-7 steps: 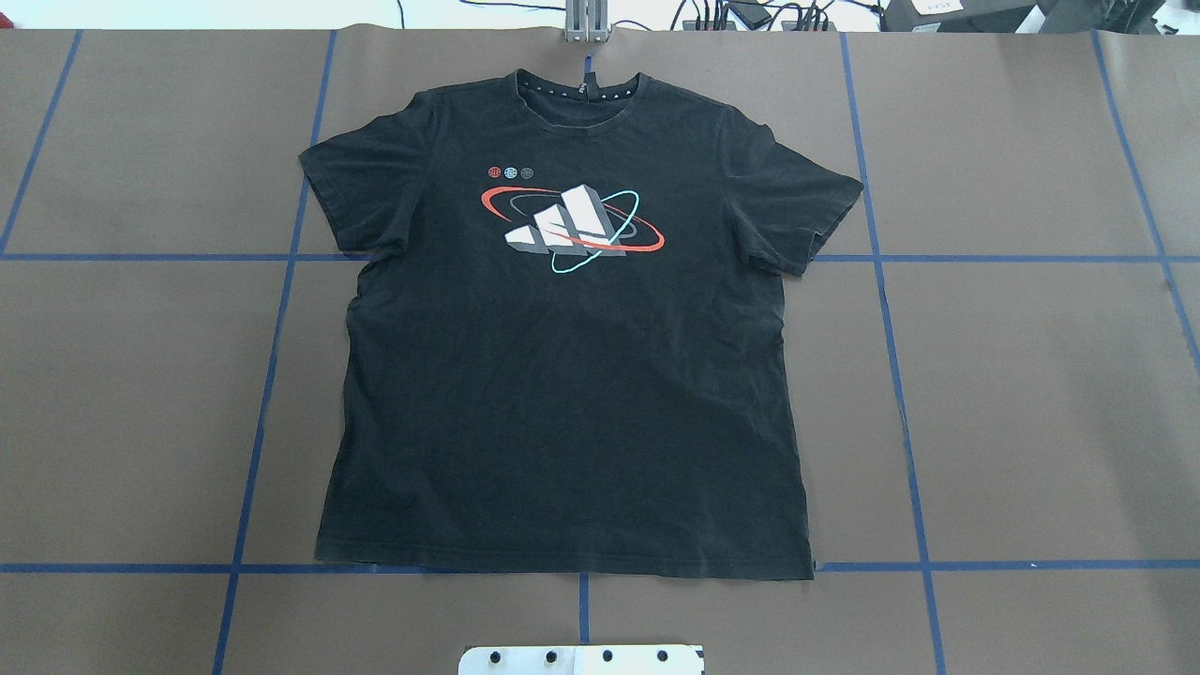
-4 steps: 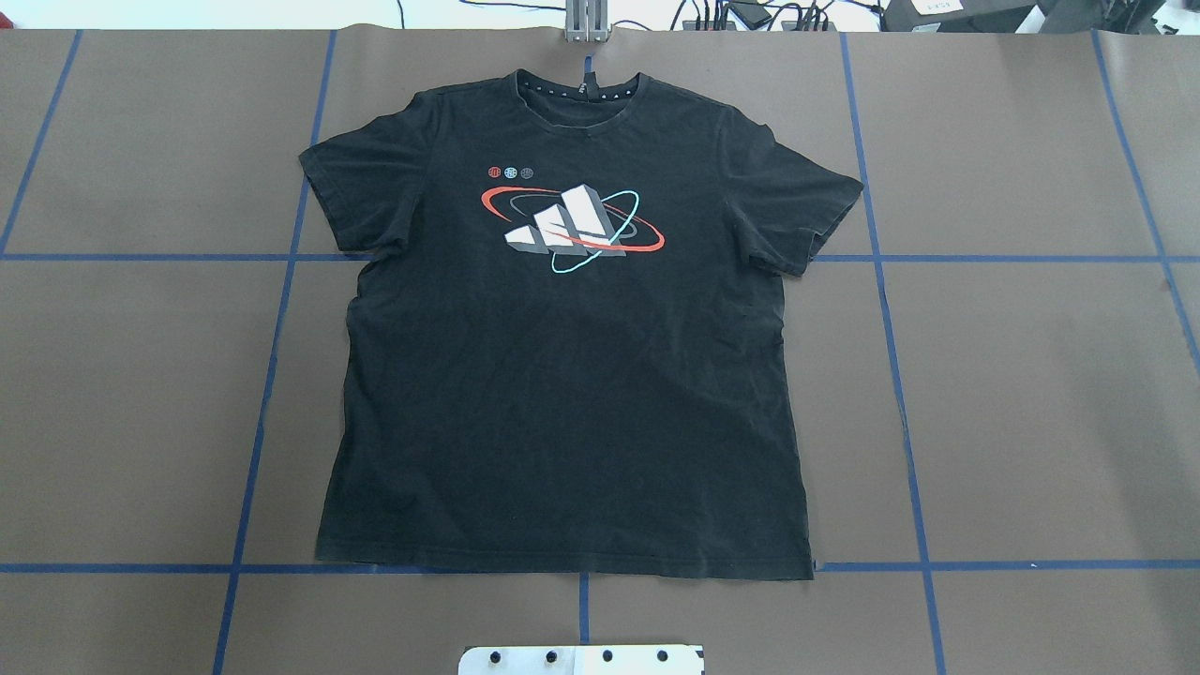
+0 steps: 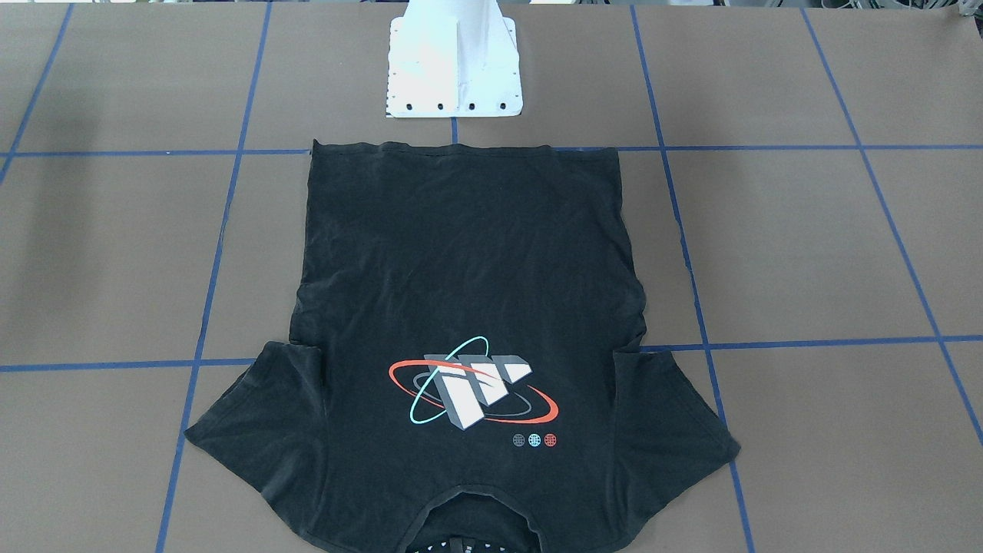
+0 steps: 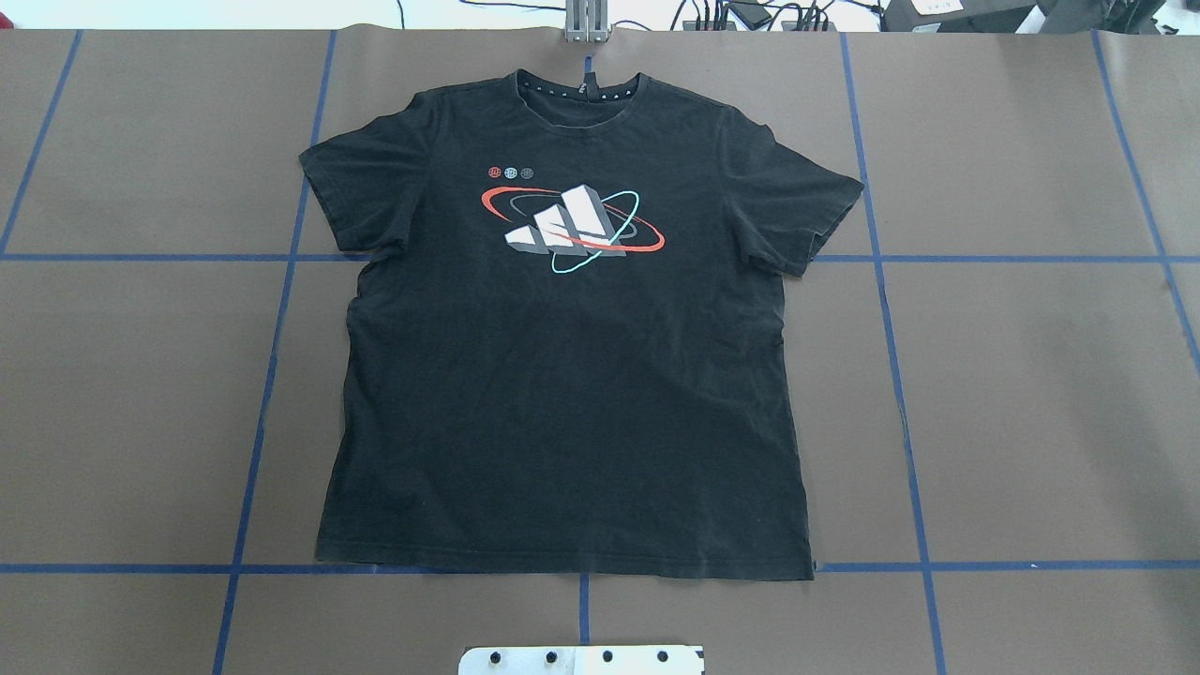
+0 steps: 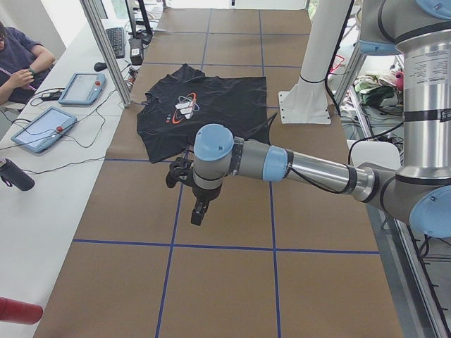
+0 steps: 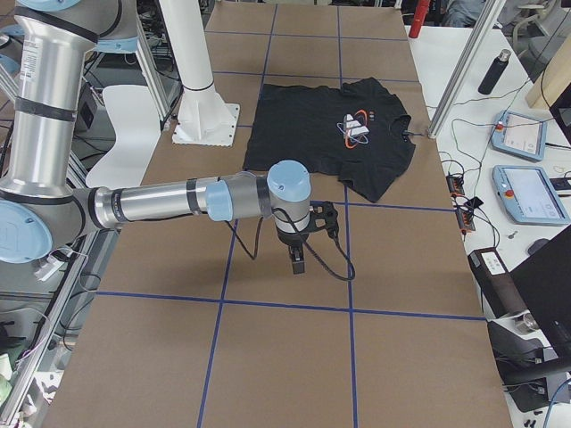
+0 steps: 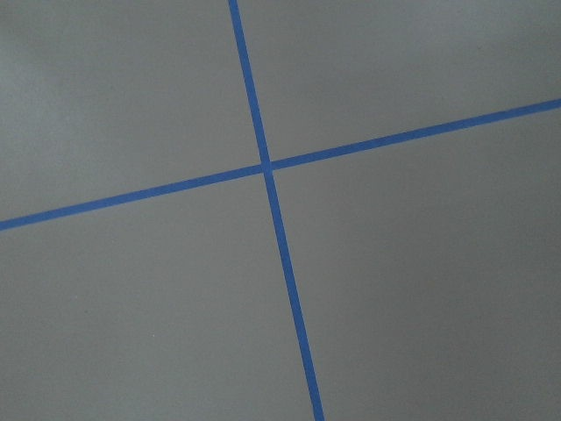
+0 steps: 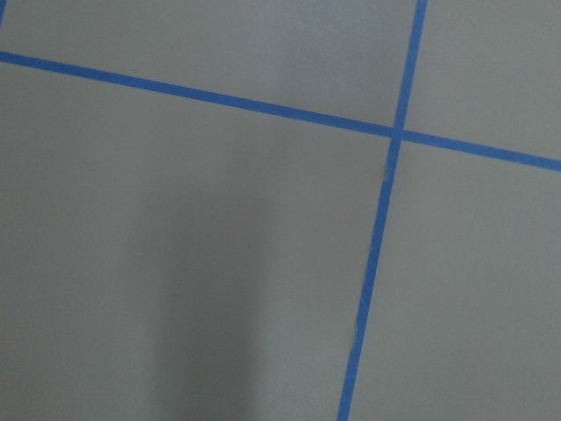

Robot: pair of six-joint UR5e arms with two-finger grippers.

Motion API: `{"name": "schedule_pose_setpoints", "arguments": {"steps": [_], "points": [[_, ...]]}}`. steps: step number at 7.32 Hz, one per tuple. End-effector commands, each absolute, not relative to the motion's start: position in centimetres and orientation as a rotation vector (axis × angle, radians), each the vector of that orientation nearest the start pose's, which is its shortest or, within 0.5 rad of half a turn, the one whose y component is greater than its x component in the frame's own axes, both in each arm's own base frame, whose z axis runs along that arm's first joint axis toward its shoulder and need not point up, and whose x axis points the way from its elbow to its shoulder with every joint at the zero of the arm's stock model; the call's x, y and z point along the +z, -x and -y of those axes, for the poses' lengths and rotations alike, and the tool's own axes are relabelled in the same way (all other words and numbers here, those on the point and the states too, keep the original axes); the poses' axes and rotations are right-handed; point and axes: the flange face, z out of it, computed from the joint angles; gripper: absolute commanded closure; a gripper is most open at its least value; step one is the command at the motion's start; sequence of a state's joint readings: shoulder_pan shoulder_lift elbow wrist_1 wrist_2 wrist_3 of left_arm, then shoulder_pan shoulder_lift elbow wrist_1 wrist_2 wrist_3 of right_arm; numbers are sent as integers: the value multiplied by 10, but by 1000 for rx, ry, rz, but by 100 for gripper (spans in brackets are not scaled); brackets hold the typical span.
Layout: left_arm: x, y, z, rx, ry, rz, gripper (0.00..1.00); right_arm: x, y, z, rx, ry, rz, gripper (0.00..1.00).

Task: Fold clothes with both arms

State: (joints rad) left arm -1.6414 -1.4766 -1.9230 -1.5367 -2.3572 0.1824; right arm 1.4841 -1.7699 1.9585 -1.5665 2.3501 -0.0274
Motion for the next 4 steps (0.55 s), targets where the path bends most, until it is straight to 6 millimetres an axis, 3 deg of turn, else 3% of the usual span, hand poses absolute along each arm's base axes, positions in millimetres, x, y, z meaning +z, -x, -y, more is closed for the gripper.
{"name": "schedule_pose_setpoints", "arguments": {"steps": [1, 2, 3, 4], "points": [[509, 96, 470, 278, -508, -714, 0, 517, 3, 460, -276, -226, 789, 0], [517, 96, 476, 310, -592, -704, 0, 500, 34, 491, -339, -244, 792, 0], [513, 85, 492, 345, -611, -706, 0, 490, 52, 526, -365, -253, 797, 0], [496, 48, 541, 387, -592, -736, 0, 473, 59, 557, -373, -273, 805, 0]]}}
